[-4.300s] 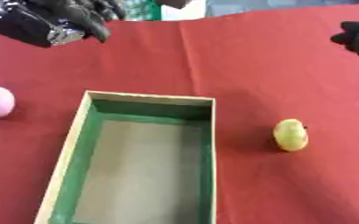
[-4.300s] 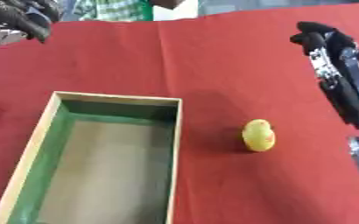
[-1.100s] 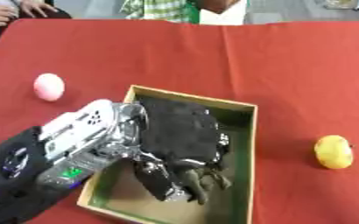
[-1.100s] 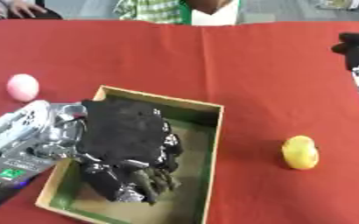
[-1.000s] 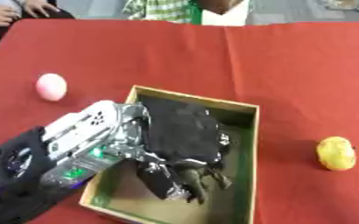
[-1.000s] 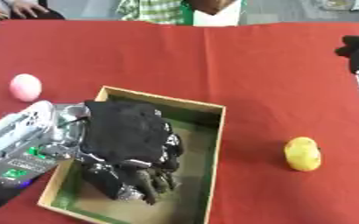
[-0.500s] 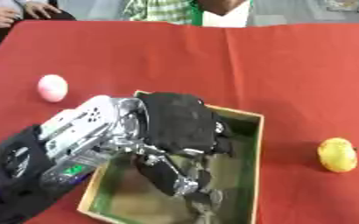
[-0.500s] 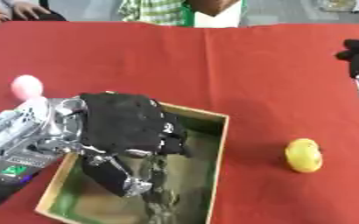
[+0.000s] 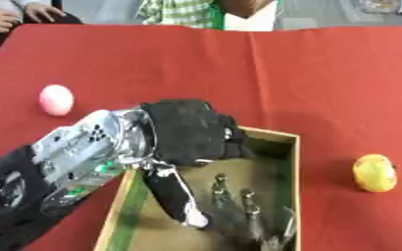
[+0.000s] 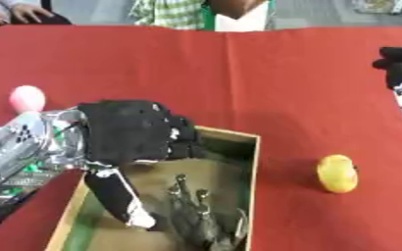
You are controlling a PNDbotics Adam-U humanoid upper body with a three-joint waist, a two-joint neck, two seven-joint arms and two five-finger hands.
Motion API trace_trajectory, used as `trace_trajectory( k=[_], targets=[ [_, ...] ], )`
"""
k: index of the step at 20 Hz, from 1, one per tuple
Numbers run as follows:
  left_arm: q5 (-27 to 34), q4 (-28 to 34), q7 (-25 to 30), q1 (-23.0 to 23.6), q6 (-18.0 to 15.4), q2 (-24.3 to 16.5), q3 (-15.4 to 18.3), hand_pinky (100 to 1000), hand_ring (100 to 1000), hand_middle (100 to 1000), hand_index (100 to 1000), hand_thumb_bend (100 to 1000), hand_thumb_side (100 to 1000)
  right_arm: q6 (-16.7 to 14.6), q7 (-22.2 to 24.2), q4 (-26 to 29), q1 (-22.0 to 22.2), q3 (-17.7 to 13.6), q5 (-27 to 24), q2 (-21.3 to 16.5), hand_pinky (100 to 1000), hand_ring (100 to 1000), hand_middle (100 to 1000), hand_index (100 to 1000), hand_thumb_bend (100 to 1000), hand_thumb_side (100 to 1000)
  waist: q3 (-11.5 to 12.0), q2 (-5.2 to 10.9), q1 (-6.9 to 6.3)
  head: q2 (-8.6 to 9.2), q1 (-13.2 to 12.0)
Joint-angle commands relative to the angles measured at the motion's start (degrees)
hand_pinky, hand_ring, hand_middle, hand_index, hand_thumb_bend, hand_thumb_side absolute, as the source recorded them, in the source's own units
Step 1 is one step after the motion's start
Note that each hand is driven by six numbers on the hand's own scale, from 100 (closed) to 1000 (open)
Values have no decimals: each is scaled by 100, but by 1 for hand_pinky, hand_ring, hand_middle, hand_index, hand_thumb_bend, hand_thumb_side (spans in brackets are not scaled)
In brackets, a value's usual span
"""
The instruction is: Pick up objects on the table and place them in the box.
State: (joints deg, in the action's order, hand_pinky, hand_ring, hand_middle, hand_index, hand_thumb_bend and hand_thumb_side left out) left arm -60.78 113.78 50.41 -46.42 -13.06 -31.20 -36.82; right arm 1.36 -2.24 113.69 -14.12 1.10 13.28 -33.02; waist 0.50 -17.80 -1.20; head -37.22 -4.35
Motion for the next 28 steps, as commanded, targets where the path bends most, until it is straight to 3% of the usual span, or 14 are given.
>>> trace_trajectory(
  k=[1,7,10,14,17,23,25,28],
  targets=[
    [-102,81,156,-62,-157,-5,98,658,911,867,957,465,834,-11,-10,91,-23,-42,79,-198,900,854,745,889,100,1000,-3,120,24,43,34],
    [-7,81,156,-72,-80,76,366,627,873,830,925,374,833,-95,158,91,231,-69,503,-505,892,877,791,902,100,1000,-3,127,34,28,164],
    [79,81,63,-13,70,117,686,612,847,809,903,284,884,-160,381,91,439,-59,751,-717,891,889,818,911,100,1000,1,134,34,11,189],
    [181,81,-255,130,369,171,1197,598,820,788,896,255,946,-232,718,91,602,14,1090,-897,891,897,836,918,100,1000,25,146,30,7,243],
    [295,81,-495,251,574,218,1538,592,804,779,893,231,994,-284,952,91,638,90,1331,-940,892,902,845,926,155,1000,49,154,27,12,318],
    [509,81,-970,517,937,296,2179,594,775,763,903,226,1000,-281,1128,91,696,217,1807,-932,898,910,855,946,260,1000,116,153,22,23,458],
    [645,81,-1130,610,1045,283,2427,594,767,761,913,285,1000,-245,1138,91,701,272,1967,-911,902,916,855,950,317,1000,141,145,19,43,483],
    [854,81,-1377,757,1224,230,2789,588,753,752,912,299,1000,-188,1216,91,693,365,2213,-889,909,921,852,947,380,1000,177,134,11,75,519]
  ],
)
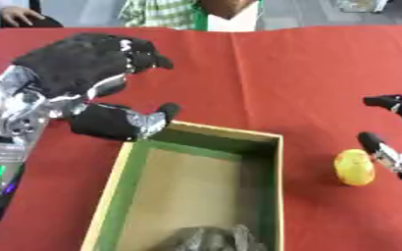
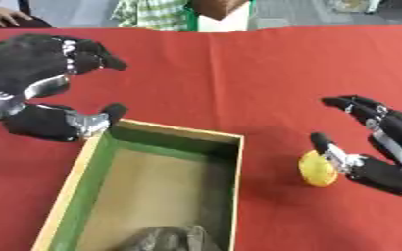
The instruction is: Pick up objects on the table and place them in the box.
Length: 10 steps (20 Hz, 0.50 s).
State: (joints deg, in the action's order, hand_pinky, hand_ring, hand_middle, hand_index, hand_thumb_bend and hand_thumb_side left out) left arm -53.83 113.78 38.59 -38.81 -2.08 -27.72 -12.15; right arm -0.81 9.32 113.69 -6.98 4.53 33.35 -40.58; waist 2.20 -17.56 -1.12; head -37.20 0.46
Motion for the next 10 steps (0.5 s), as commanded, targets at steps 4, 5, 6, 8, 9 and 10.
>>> trace_trajectory(
  k=[4,5,6,8,9,10],
  targets=[
    [295,81,-521,144,400,-210,732,583,741,746,909,346,1000,124,196,91,-37,119,522,-115,920,934,857,946,463,1000,48,100,-3,100,78],
    [323,81,-605,174,474,-240,835,583,738,744,909,367,1000,148,233,91,-35,138,578,-112,925,938,860,949,500,1000,56,97,-5,105,88],
    [355,81,-690,201,545,-270,927,583,738,744,909,367,1000,167,266,91,-34,151,620,-108,925,938,860,949,500,1000,61,95,-8,108,94],
    [413,81,-866,240,621,-309,984,583,738,744,909,367,1000,186,303,91,-38,166,664,-102,925,938,860,949,500,1000,61,92,-10,112,96],
    [405,81,-950,285,657,-306,1019,585,726,734,903,389,1000,209,330,74,-9,154,694,-102,946,951,865,971,582,1000,87,84,-6,120,125],
    [370,81,-1034,355,718,-299,1106,584,724,733,902,392,1000,264,387,49,35,136,743,-101,949,953,867,976,588,1000,114,78,-4,125,150]
  ],
)
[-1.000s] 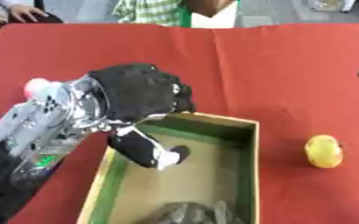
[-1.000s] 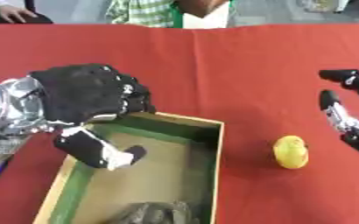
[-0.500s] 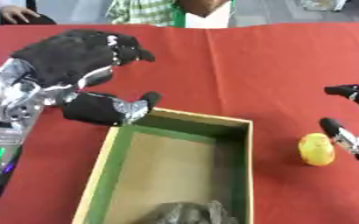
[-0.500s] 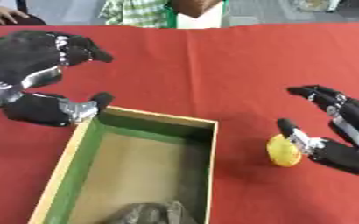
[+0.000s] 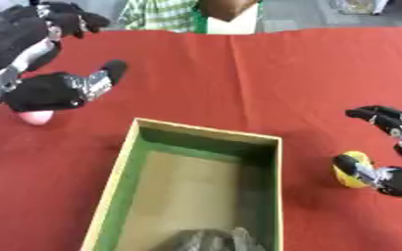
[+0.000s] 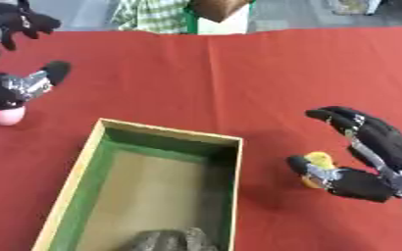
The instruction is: Pick up objects on the table and place them in the box.
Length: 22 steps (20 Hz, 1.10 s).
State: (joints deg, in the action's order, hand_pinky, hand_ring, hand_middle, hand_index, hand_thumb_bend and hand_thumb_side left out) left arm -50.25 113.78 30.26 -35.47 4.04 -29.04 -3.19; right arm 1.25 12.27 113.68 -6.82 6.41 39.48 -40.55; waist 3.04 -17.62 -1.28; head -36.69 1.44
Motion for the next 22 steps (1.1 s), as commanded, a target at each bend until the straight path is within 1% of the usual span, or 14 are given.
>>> trace_trajectory(
  k=[1,3,6,9,13,16,18,22],
  targets=[
    [3,81,-284,69,178,-177,321,581,719,728,900,391,1000,124,161,48,34,-57,172,-101,952,955,868,980,598,1000,38,80,9,79,56],
    [50,81,-445,184,331,-215,565,580,716,726,899,390,1000,265,302,7,47,-87,262,-92,953,955,867,981,599,1000,54,67,2,91,40],
    [250,81,-683,404,530,-283,920,574,704,717,890,363,1000,468,408,-84,47,-136,389,-73,952,956,870,983,619,1000,60,39,-11,130,11],
    [458,81,-917,666,635,-294,1162,568,695,710,886,355,1000,624,468,-203,66,-162,503,-56,952,955,872,982,631,1000,70,16,-19,155,8],
    [562,81,-1229,956,748,-297,1370,561,688,706,885,351,1000,758,489,-358,101,-208,619,-27,951,955,875,982,625,1000,73,-4,-28,185,16],
    [564,81,-1463,1069,808,-296,1414,557,683,699,882,342,1000,795,475,-429,123,-224,663,-16,950,954,876,978,625,1000,78,-12,-31,198,15],
    [536,81,-1615,1188,895,-309,1526,555,681,698,882,336,1000,817,469,-470,184,-250,676,-20,951,954,873,977,624,1000,83,-15,-33,201,2],
    [481,81,-1924,1353,1047,-320,1578,554,678,697,881,326,1000,748,510,-269,317,-247,613,-79,953,951,865,973,620,1000,61,-18,-26,196,-29]
  ],
)
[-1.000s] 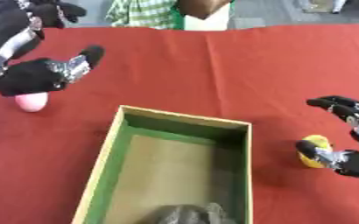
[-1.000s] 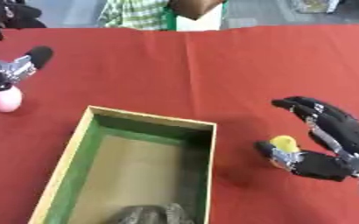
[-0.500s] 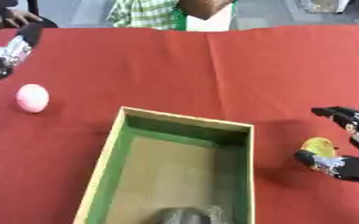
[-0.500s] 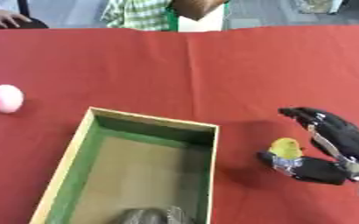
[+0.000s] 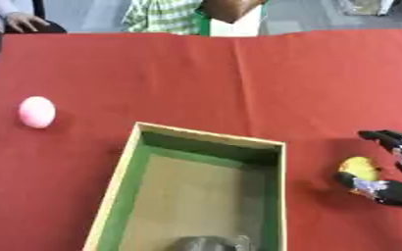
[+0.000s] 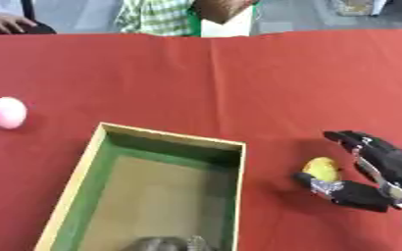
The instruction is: Pick up objects on the table and place them in the box.
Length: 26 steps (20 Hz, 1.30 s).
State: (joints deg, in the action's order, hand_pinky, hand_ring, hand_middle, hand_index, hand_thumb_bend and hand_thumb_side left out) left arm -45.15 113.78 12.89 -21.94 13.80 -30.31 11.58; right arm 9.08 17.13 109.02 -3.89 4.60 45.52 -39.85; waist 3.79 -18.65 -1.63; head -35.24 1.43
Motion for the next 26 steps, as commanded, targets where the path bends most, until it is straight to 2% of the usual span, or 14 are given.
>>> trace_trajectory(
  k=[1,4,7,8,10,14,16,23,26],
  targets=[
    [-42,81,-265,29,100,-184,89,554,678,696,881,323,1000,-66,49,295,66,-58,-15,-168,953,951,862,972,619,1000,-20,84,10,52,-37],
    [-33,81,-630,115,151,-157,-10,554,676,696,882,307,1000,-151,118,517,186,-36,-50,-227,949,946,846,960,639,991,-40,79,15,51,-62],
    [201,81,-2420,399,235,-101,-535,552,674,696,883,293,1000,-266,41,553,252,-19,-16,-276,942,936,825,957,615,970,-89,69,19,63,-114],
    [286,81,-2865,473,276,-88,-706,552,673,696,883,284,1000,-306,-17,555,273,-9,21,-285,936,930,812,959,598,930,-103,67,20,68,-129],
    [401,81,-3338,552,337,-71,-912,552,672,694,883,279,1000,-359,-100,557,322,22,130,-298,928,922,794,956,563,878,-120,67,22,75,-141],
    [482,81,-3573,592,377,-40,-1024,550,668,688,877,266,1000,-343,-154,557,347,76,320,-262,913,909,749,944,516,797,-120,66,21,87,-143],
    [497,81,-3588,599,377,-22,-1040,550,667,686,876,262,1000,-285,-148,555,325,93,392,-248,909,906,746,945,515,785,-112,63,21,94,-137],
    [504,81,-3579,608,351,24,-1068,547,661,670,855,250,1000,-39,-208,369,208,131,713,-205,902,908,770,949,535,807,-82,43,20,106,-125],
    [510,81,-3579,605,331,38,-1079,543,656,664,847,244,1000,24,-266,296,182,145,751,-190,893,899,751,933,492,830,-81,36,18,104,-124]
  ],
)
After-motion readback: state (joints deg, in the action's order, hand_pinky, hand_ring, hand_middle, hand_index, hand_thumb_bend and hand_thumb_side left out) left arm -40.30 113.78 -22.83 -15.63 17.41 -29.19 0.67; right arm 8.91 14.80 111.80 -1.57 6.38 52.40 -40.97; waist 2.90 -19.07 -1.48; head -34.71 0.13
